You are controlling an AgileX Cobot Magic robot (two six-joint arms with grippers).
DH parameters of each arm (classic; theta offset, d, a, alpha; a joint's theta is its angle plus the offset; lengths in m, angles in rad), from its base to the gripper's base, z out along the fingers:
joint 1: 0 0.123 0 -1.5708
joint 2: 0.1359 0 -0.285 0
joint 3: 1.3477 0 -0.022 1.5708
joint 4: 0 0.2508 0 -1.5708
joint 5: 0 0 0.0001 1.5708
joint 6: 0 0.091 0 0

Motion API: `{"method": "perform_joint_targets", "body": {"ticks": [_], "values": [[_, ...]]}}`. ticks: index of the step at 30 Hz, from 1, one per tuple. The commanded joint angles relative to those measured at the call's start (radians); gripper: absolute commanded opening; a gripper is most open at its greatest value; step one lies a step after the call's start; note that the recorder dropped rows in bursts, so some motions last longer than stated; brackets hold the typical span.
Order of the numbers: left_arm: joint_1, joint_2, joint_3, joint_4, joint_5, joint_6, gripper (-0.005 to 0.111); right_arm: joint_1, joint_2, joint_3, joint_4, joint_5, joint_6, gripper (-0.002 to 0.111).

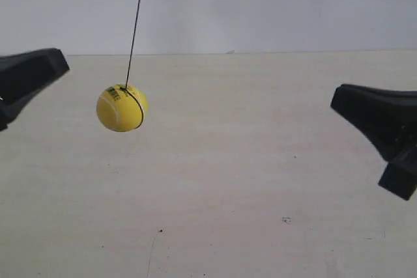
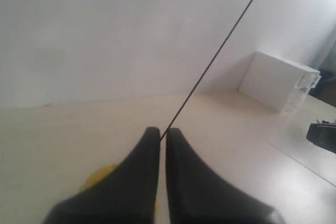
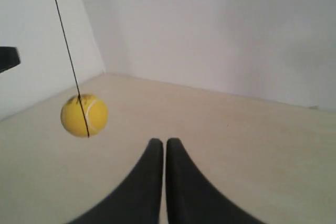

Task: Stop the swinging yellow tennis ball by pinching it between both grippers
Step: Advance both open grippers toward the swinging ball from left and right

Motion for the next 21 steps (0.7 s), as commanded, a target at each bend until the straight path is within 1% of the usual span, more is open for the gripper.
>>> {"method": "perform_joint_targets", "body": {"ticks": [1, 5, 7, 9, 11, 13, 16, 17, 19, 21], "values": [[-0.002, 0.203, -0.005, 0.004, -0.128, 0.147, 0.005, -0.005, 0.217, -0.006, -0.011, -0.149, -0.196, 0.0], [-0.002, 0.348, -0.005, -0.027, -0.154, 0.282, 0.005, -0.005, 0.378, -0.006, 0.016, -0.226, -0.331, 0.0], [-0.002, 0.421, -0.005, -0.03, -0.199, 0.357, 0.005, -0.003, 0.445, -0.006, 0.038, -0.271, -0.394, 0.0], [-0.005, 0.489, -0.008, -0.032, -0.255, 0.41, 0.005, -0.003, 0.501, -0.028, 0.042, -0.271, -0.411, 0.0], [-0.028, 0.55, -0.026, -0.042, -0.266, 0.44, 0.005, 0.02, 0.543, -0.065, 0.04, -0.271, -0.405, 0.0], [-0.065, 0.598, -0.052, -0.042, -0.266, 0.465, 0.005, 0.066, 0.579, -0.097, 0.042, -0.271, -0.405, 0.0], [-0.127, 0.659, -0.093, -0.04, -0.266, 0.506, 0.005, 0.16, 0.605, -0.142, 0.073, -0.199, -0.409, 0.0], [-0.146, 0.675, -0.106, -0.04, -0.266, 0.518, 0.005, 0.191, 0.61, -0.158, 0.094, -0.15, -0.411, 0.0], [-0.173, 0.698, -0.124, -0.04, -0.266, 0.547, 0.005, 0.244, 0.612, -0.185, 0.135, -0.053, -0.423, 0.0], [-0.185, 0.709, -0.132, -0.04, -0.266, 0.581, 0.005, 0.282, 0.612, -0.204, 0.151, 0.007, -0.44, 0.0]]}}
